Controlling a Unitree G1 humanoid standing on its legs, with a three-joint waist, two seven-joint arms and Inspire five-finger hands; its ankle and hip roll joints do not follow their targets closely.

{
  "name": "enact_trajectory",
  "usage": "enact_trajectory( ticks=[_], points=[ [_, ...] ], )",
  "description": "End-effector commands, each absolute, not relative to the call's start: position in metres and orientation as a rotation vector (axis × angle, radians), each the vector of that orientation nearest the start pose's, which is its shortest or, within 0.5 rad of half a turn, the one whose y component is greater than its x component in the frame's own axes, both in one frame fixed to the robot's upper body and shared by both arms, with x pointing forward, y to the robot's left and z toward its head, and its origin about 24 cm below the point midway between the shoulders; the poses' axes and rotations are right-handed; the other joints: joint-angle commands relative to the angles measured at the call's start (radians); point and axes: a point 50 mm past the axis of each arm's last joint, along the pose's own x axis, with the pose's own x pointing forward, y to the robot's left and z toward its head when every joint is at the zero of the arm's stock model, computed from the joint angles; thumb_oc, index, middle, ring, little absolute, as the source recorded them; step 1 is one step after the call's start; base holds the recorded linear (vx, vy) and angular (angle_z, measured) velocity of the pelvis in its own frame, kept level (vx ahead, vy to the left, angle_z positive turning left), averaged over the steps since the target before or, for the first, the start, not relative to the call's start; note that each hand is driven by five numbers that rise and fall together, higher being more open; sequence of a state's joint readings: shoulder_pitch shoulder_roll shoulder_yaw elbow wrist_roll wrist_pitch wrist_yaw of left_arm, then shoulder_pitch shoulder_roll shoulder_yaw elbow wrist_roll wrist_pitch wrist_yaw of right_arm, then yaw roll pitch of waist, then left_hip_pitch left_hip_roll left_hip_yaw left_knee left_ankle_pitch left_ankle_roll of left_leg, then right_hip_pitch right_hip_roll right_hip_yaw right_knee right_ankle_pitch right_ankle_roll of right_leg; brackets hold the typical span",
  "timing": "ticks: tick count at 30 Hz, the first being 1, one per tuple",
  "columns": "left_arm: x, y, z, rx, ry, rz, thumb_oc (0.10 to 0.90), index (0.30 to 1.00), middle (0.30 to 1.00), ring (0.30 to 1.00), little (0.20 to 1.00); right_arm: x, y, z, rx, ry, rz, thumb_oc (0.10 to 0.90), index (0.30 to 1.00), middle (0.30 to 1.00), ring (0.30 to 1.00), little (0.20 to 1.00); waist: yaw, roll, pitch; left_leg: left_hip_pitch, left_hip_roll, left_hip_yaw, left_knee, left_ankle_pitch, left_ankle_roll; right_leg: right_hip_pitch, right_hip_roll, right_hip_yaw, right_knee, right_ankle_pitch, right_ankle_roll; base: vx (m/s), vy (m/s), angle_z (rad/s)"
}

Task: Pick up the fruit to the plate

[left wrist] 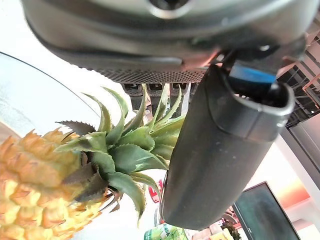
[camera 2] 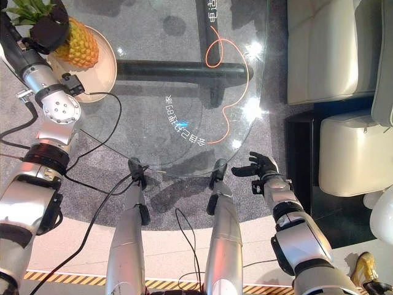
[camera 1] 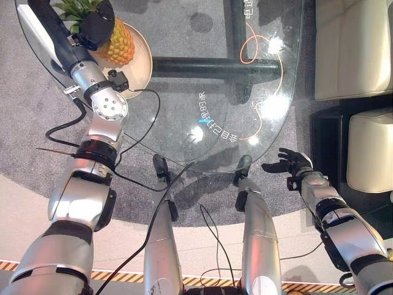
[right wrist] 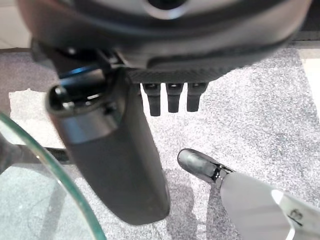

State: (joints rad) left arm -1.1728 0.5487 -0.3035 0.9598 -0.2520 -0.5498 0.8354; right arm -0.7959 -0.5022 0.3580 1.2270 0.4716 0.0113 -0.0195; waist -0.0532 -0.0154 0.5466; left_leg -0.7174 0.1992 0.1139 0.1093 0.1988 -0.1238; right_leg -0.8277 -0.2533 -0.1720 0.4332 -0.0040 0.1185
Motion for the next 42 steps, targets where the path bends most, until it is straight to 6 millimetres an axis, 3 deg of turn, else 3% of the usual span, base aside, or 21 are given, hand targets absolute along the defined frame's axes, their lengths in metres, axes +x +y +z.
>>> enact_trajectory(
  ticks=[1,15,25,36,39,42],
  points=[
    [0.355,0.225,0.338,0.088,-1.141,0.653,0.8,0.9,0.9,0.9,0.9,0.351,-0.281,0.041,-0.24,0.441,-0.246,0.8,0.9,0.9,0.9,0.9,0.026,-0.028,-0.027,-0.026,0.02,-0.041,0.163,-0.14,-0.038,0.051,-0.006,-0.004,-0.089,0.031,0.039,-0.04,0.003,0.04],
    [0.357,0.229,0.327,0.055,-1.103,0.615,0.8,0.9,0.9,0.9,0.9,0.348,-0.287,0.038,-0.225,0.459,-0.271,0.8,0.9,0.9,0.9,0.9,0.045,-0.032,-0.027,0.017,0.023,-0.042,0.202,-0.167,-0.037,0.1,-0.022,-0.01,-0.062,0.011,0.043,-0.04,-0.006,0.02],
    [0.357,0.231,0.307,0.076,-1.075,0.556,0.8,0.9,0.9,0.9,0.9,0.341,-0.29,0.028,-0.193,0.496,-0.289,0.8,0.9,0.9,0.9,0.9,0.06,-0.035,-0.027,0.069,0.025,-0.044,0.228,-0.193,-0.035,0.157,-0.032,-0.003,-0.058,0.001,0.048,-0.01,-0.018,0.02],
    [0.35,0.224,0.293,0.181,-1.104,0.506,0.8,0.9,0.9,0.9,0.9,0.317,-0.299,0.001,-0.194,0.572,-0.31,0.8,0.9,0.9,0.9,0.9,0.066,-0.013,-0.027,0.232,0.01,-0.031,0.083,-0.144,-0.04,0.323,-0.035,-0.01,-0.175,0.029,0.07,0.05,0.001,-0.01],
    [0.35,0.228,0.284,0.213,-1.069,0.513,0.8,0.9,0.9,0.9,0.9,0.305,-0.302,-0.011,-0.189,0.607,-0.324,0.8,0.9,0.9,0.9,0.9,0.067,-0.008,-0.03,0.299,0.01,-0.022,0.036,-0.129,-0.043,0.399,-0.035,-0.019,-0.218,0.038,0.074,0.07,-0.009,0.04],
    [0.349,0.24,0.266,0.216,-0.983,0.524,0.8,0.9,0.9,0.9,0.9,0.287,-0.306,-0.028,-0.188,0.659,-0.344,0.8,0.9,0.9,0.9,0.9,0.07,0.001,-0.072,0.354,0.01,-0.012,-0.014,-0.113,-0.045,0.469,-0.037,-0.03,-0.27,0.05,0.076,0.12,0.004,0.05]
  ],
)
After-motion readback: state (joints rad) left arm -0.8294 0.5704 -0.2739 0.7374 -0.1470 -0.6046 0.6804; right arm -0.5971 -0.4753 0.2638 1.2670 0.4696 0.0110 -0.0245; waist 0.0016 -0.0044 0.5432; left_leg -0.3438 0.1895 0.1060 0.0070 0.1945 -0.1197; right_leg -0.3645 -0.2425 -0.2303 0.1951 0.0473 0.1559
